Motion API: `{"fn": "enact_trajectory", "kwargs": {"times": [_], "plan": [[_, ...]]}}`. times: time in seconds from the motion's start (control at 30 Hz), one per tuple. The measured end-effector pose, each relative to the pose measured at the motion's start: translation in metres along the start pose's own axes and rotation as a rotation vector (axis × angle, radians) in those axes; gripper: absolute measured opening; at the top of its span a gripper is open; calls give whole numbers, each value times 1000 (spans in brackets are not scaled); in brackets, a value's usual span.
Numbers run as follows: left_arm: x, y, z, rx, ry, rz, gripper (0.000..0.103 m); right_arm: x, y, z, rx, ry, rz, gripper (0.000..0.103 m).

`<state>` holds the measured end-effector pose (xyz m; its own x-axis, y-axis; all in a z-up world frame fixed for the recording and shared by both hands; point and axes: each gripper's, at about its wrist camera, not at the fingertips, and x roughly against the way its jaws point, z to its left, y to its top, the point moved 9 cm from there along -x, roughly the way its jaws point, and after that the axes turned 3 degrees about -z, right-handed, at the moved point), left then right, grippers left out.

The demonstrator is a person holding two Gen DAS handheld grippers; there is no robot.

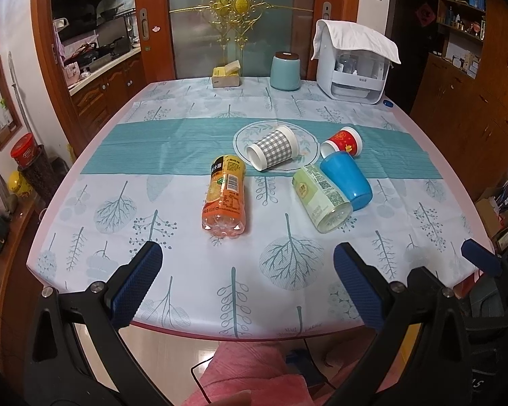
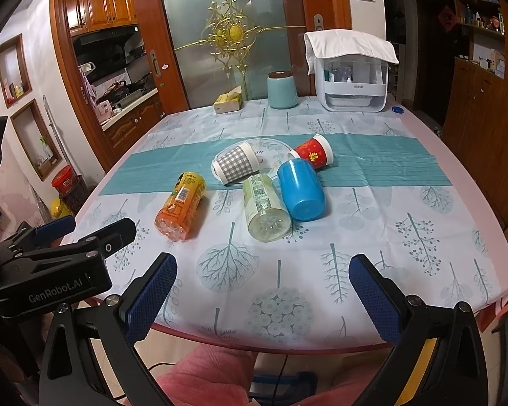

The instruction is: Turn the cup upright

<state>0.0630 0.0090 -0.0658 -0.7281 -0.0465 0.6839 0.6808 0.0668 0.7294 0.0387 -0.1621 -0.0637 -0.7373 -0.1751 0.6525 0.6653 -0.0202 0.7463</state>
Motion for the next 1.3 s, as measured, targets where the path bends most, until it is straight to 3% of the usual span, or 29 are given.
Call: {"fn": "enact_trajectory", "kwargs": {"times": [0.77, 1.3], "plan": [[-2, 2, -1, 0, 7, -4, 101, -9, -4, 6, 30, -6, 22, 103], [6, 9, -6, -26, -4, -54, 98, -9, -4, 6, 30, -6, 22, 103]]}}
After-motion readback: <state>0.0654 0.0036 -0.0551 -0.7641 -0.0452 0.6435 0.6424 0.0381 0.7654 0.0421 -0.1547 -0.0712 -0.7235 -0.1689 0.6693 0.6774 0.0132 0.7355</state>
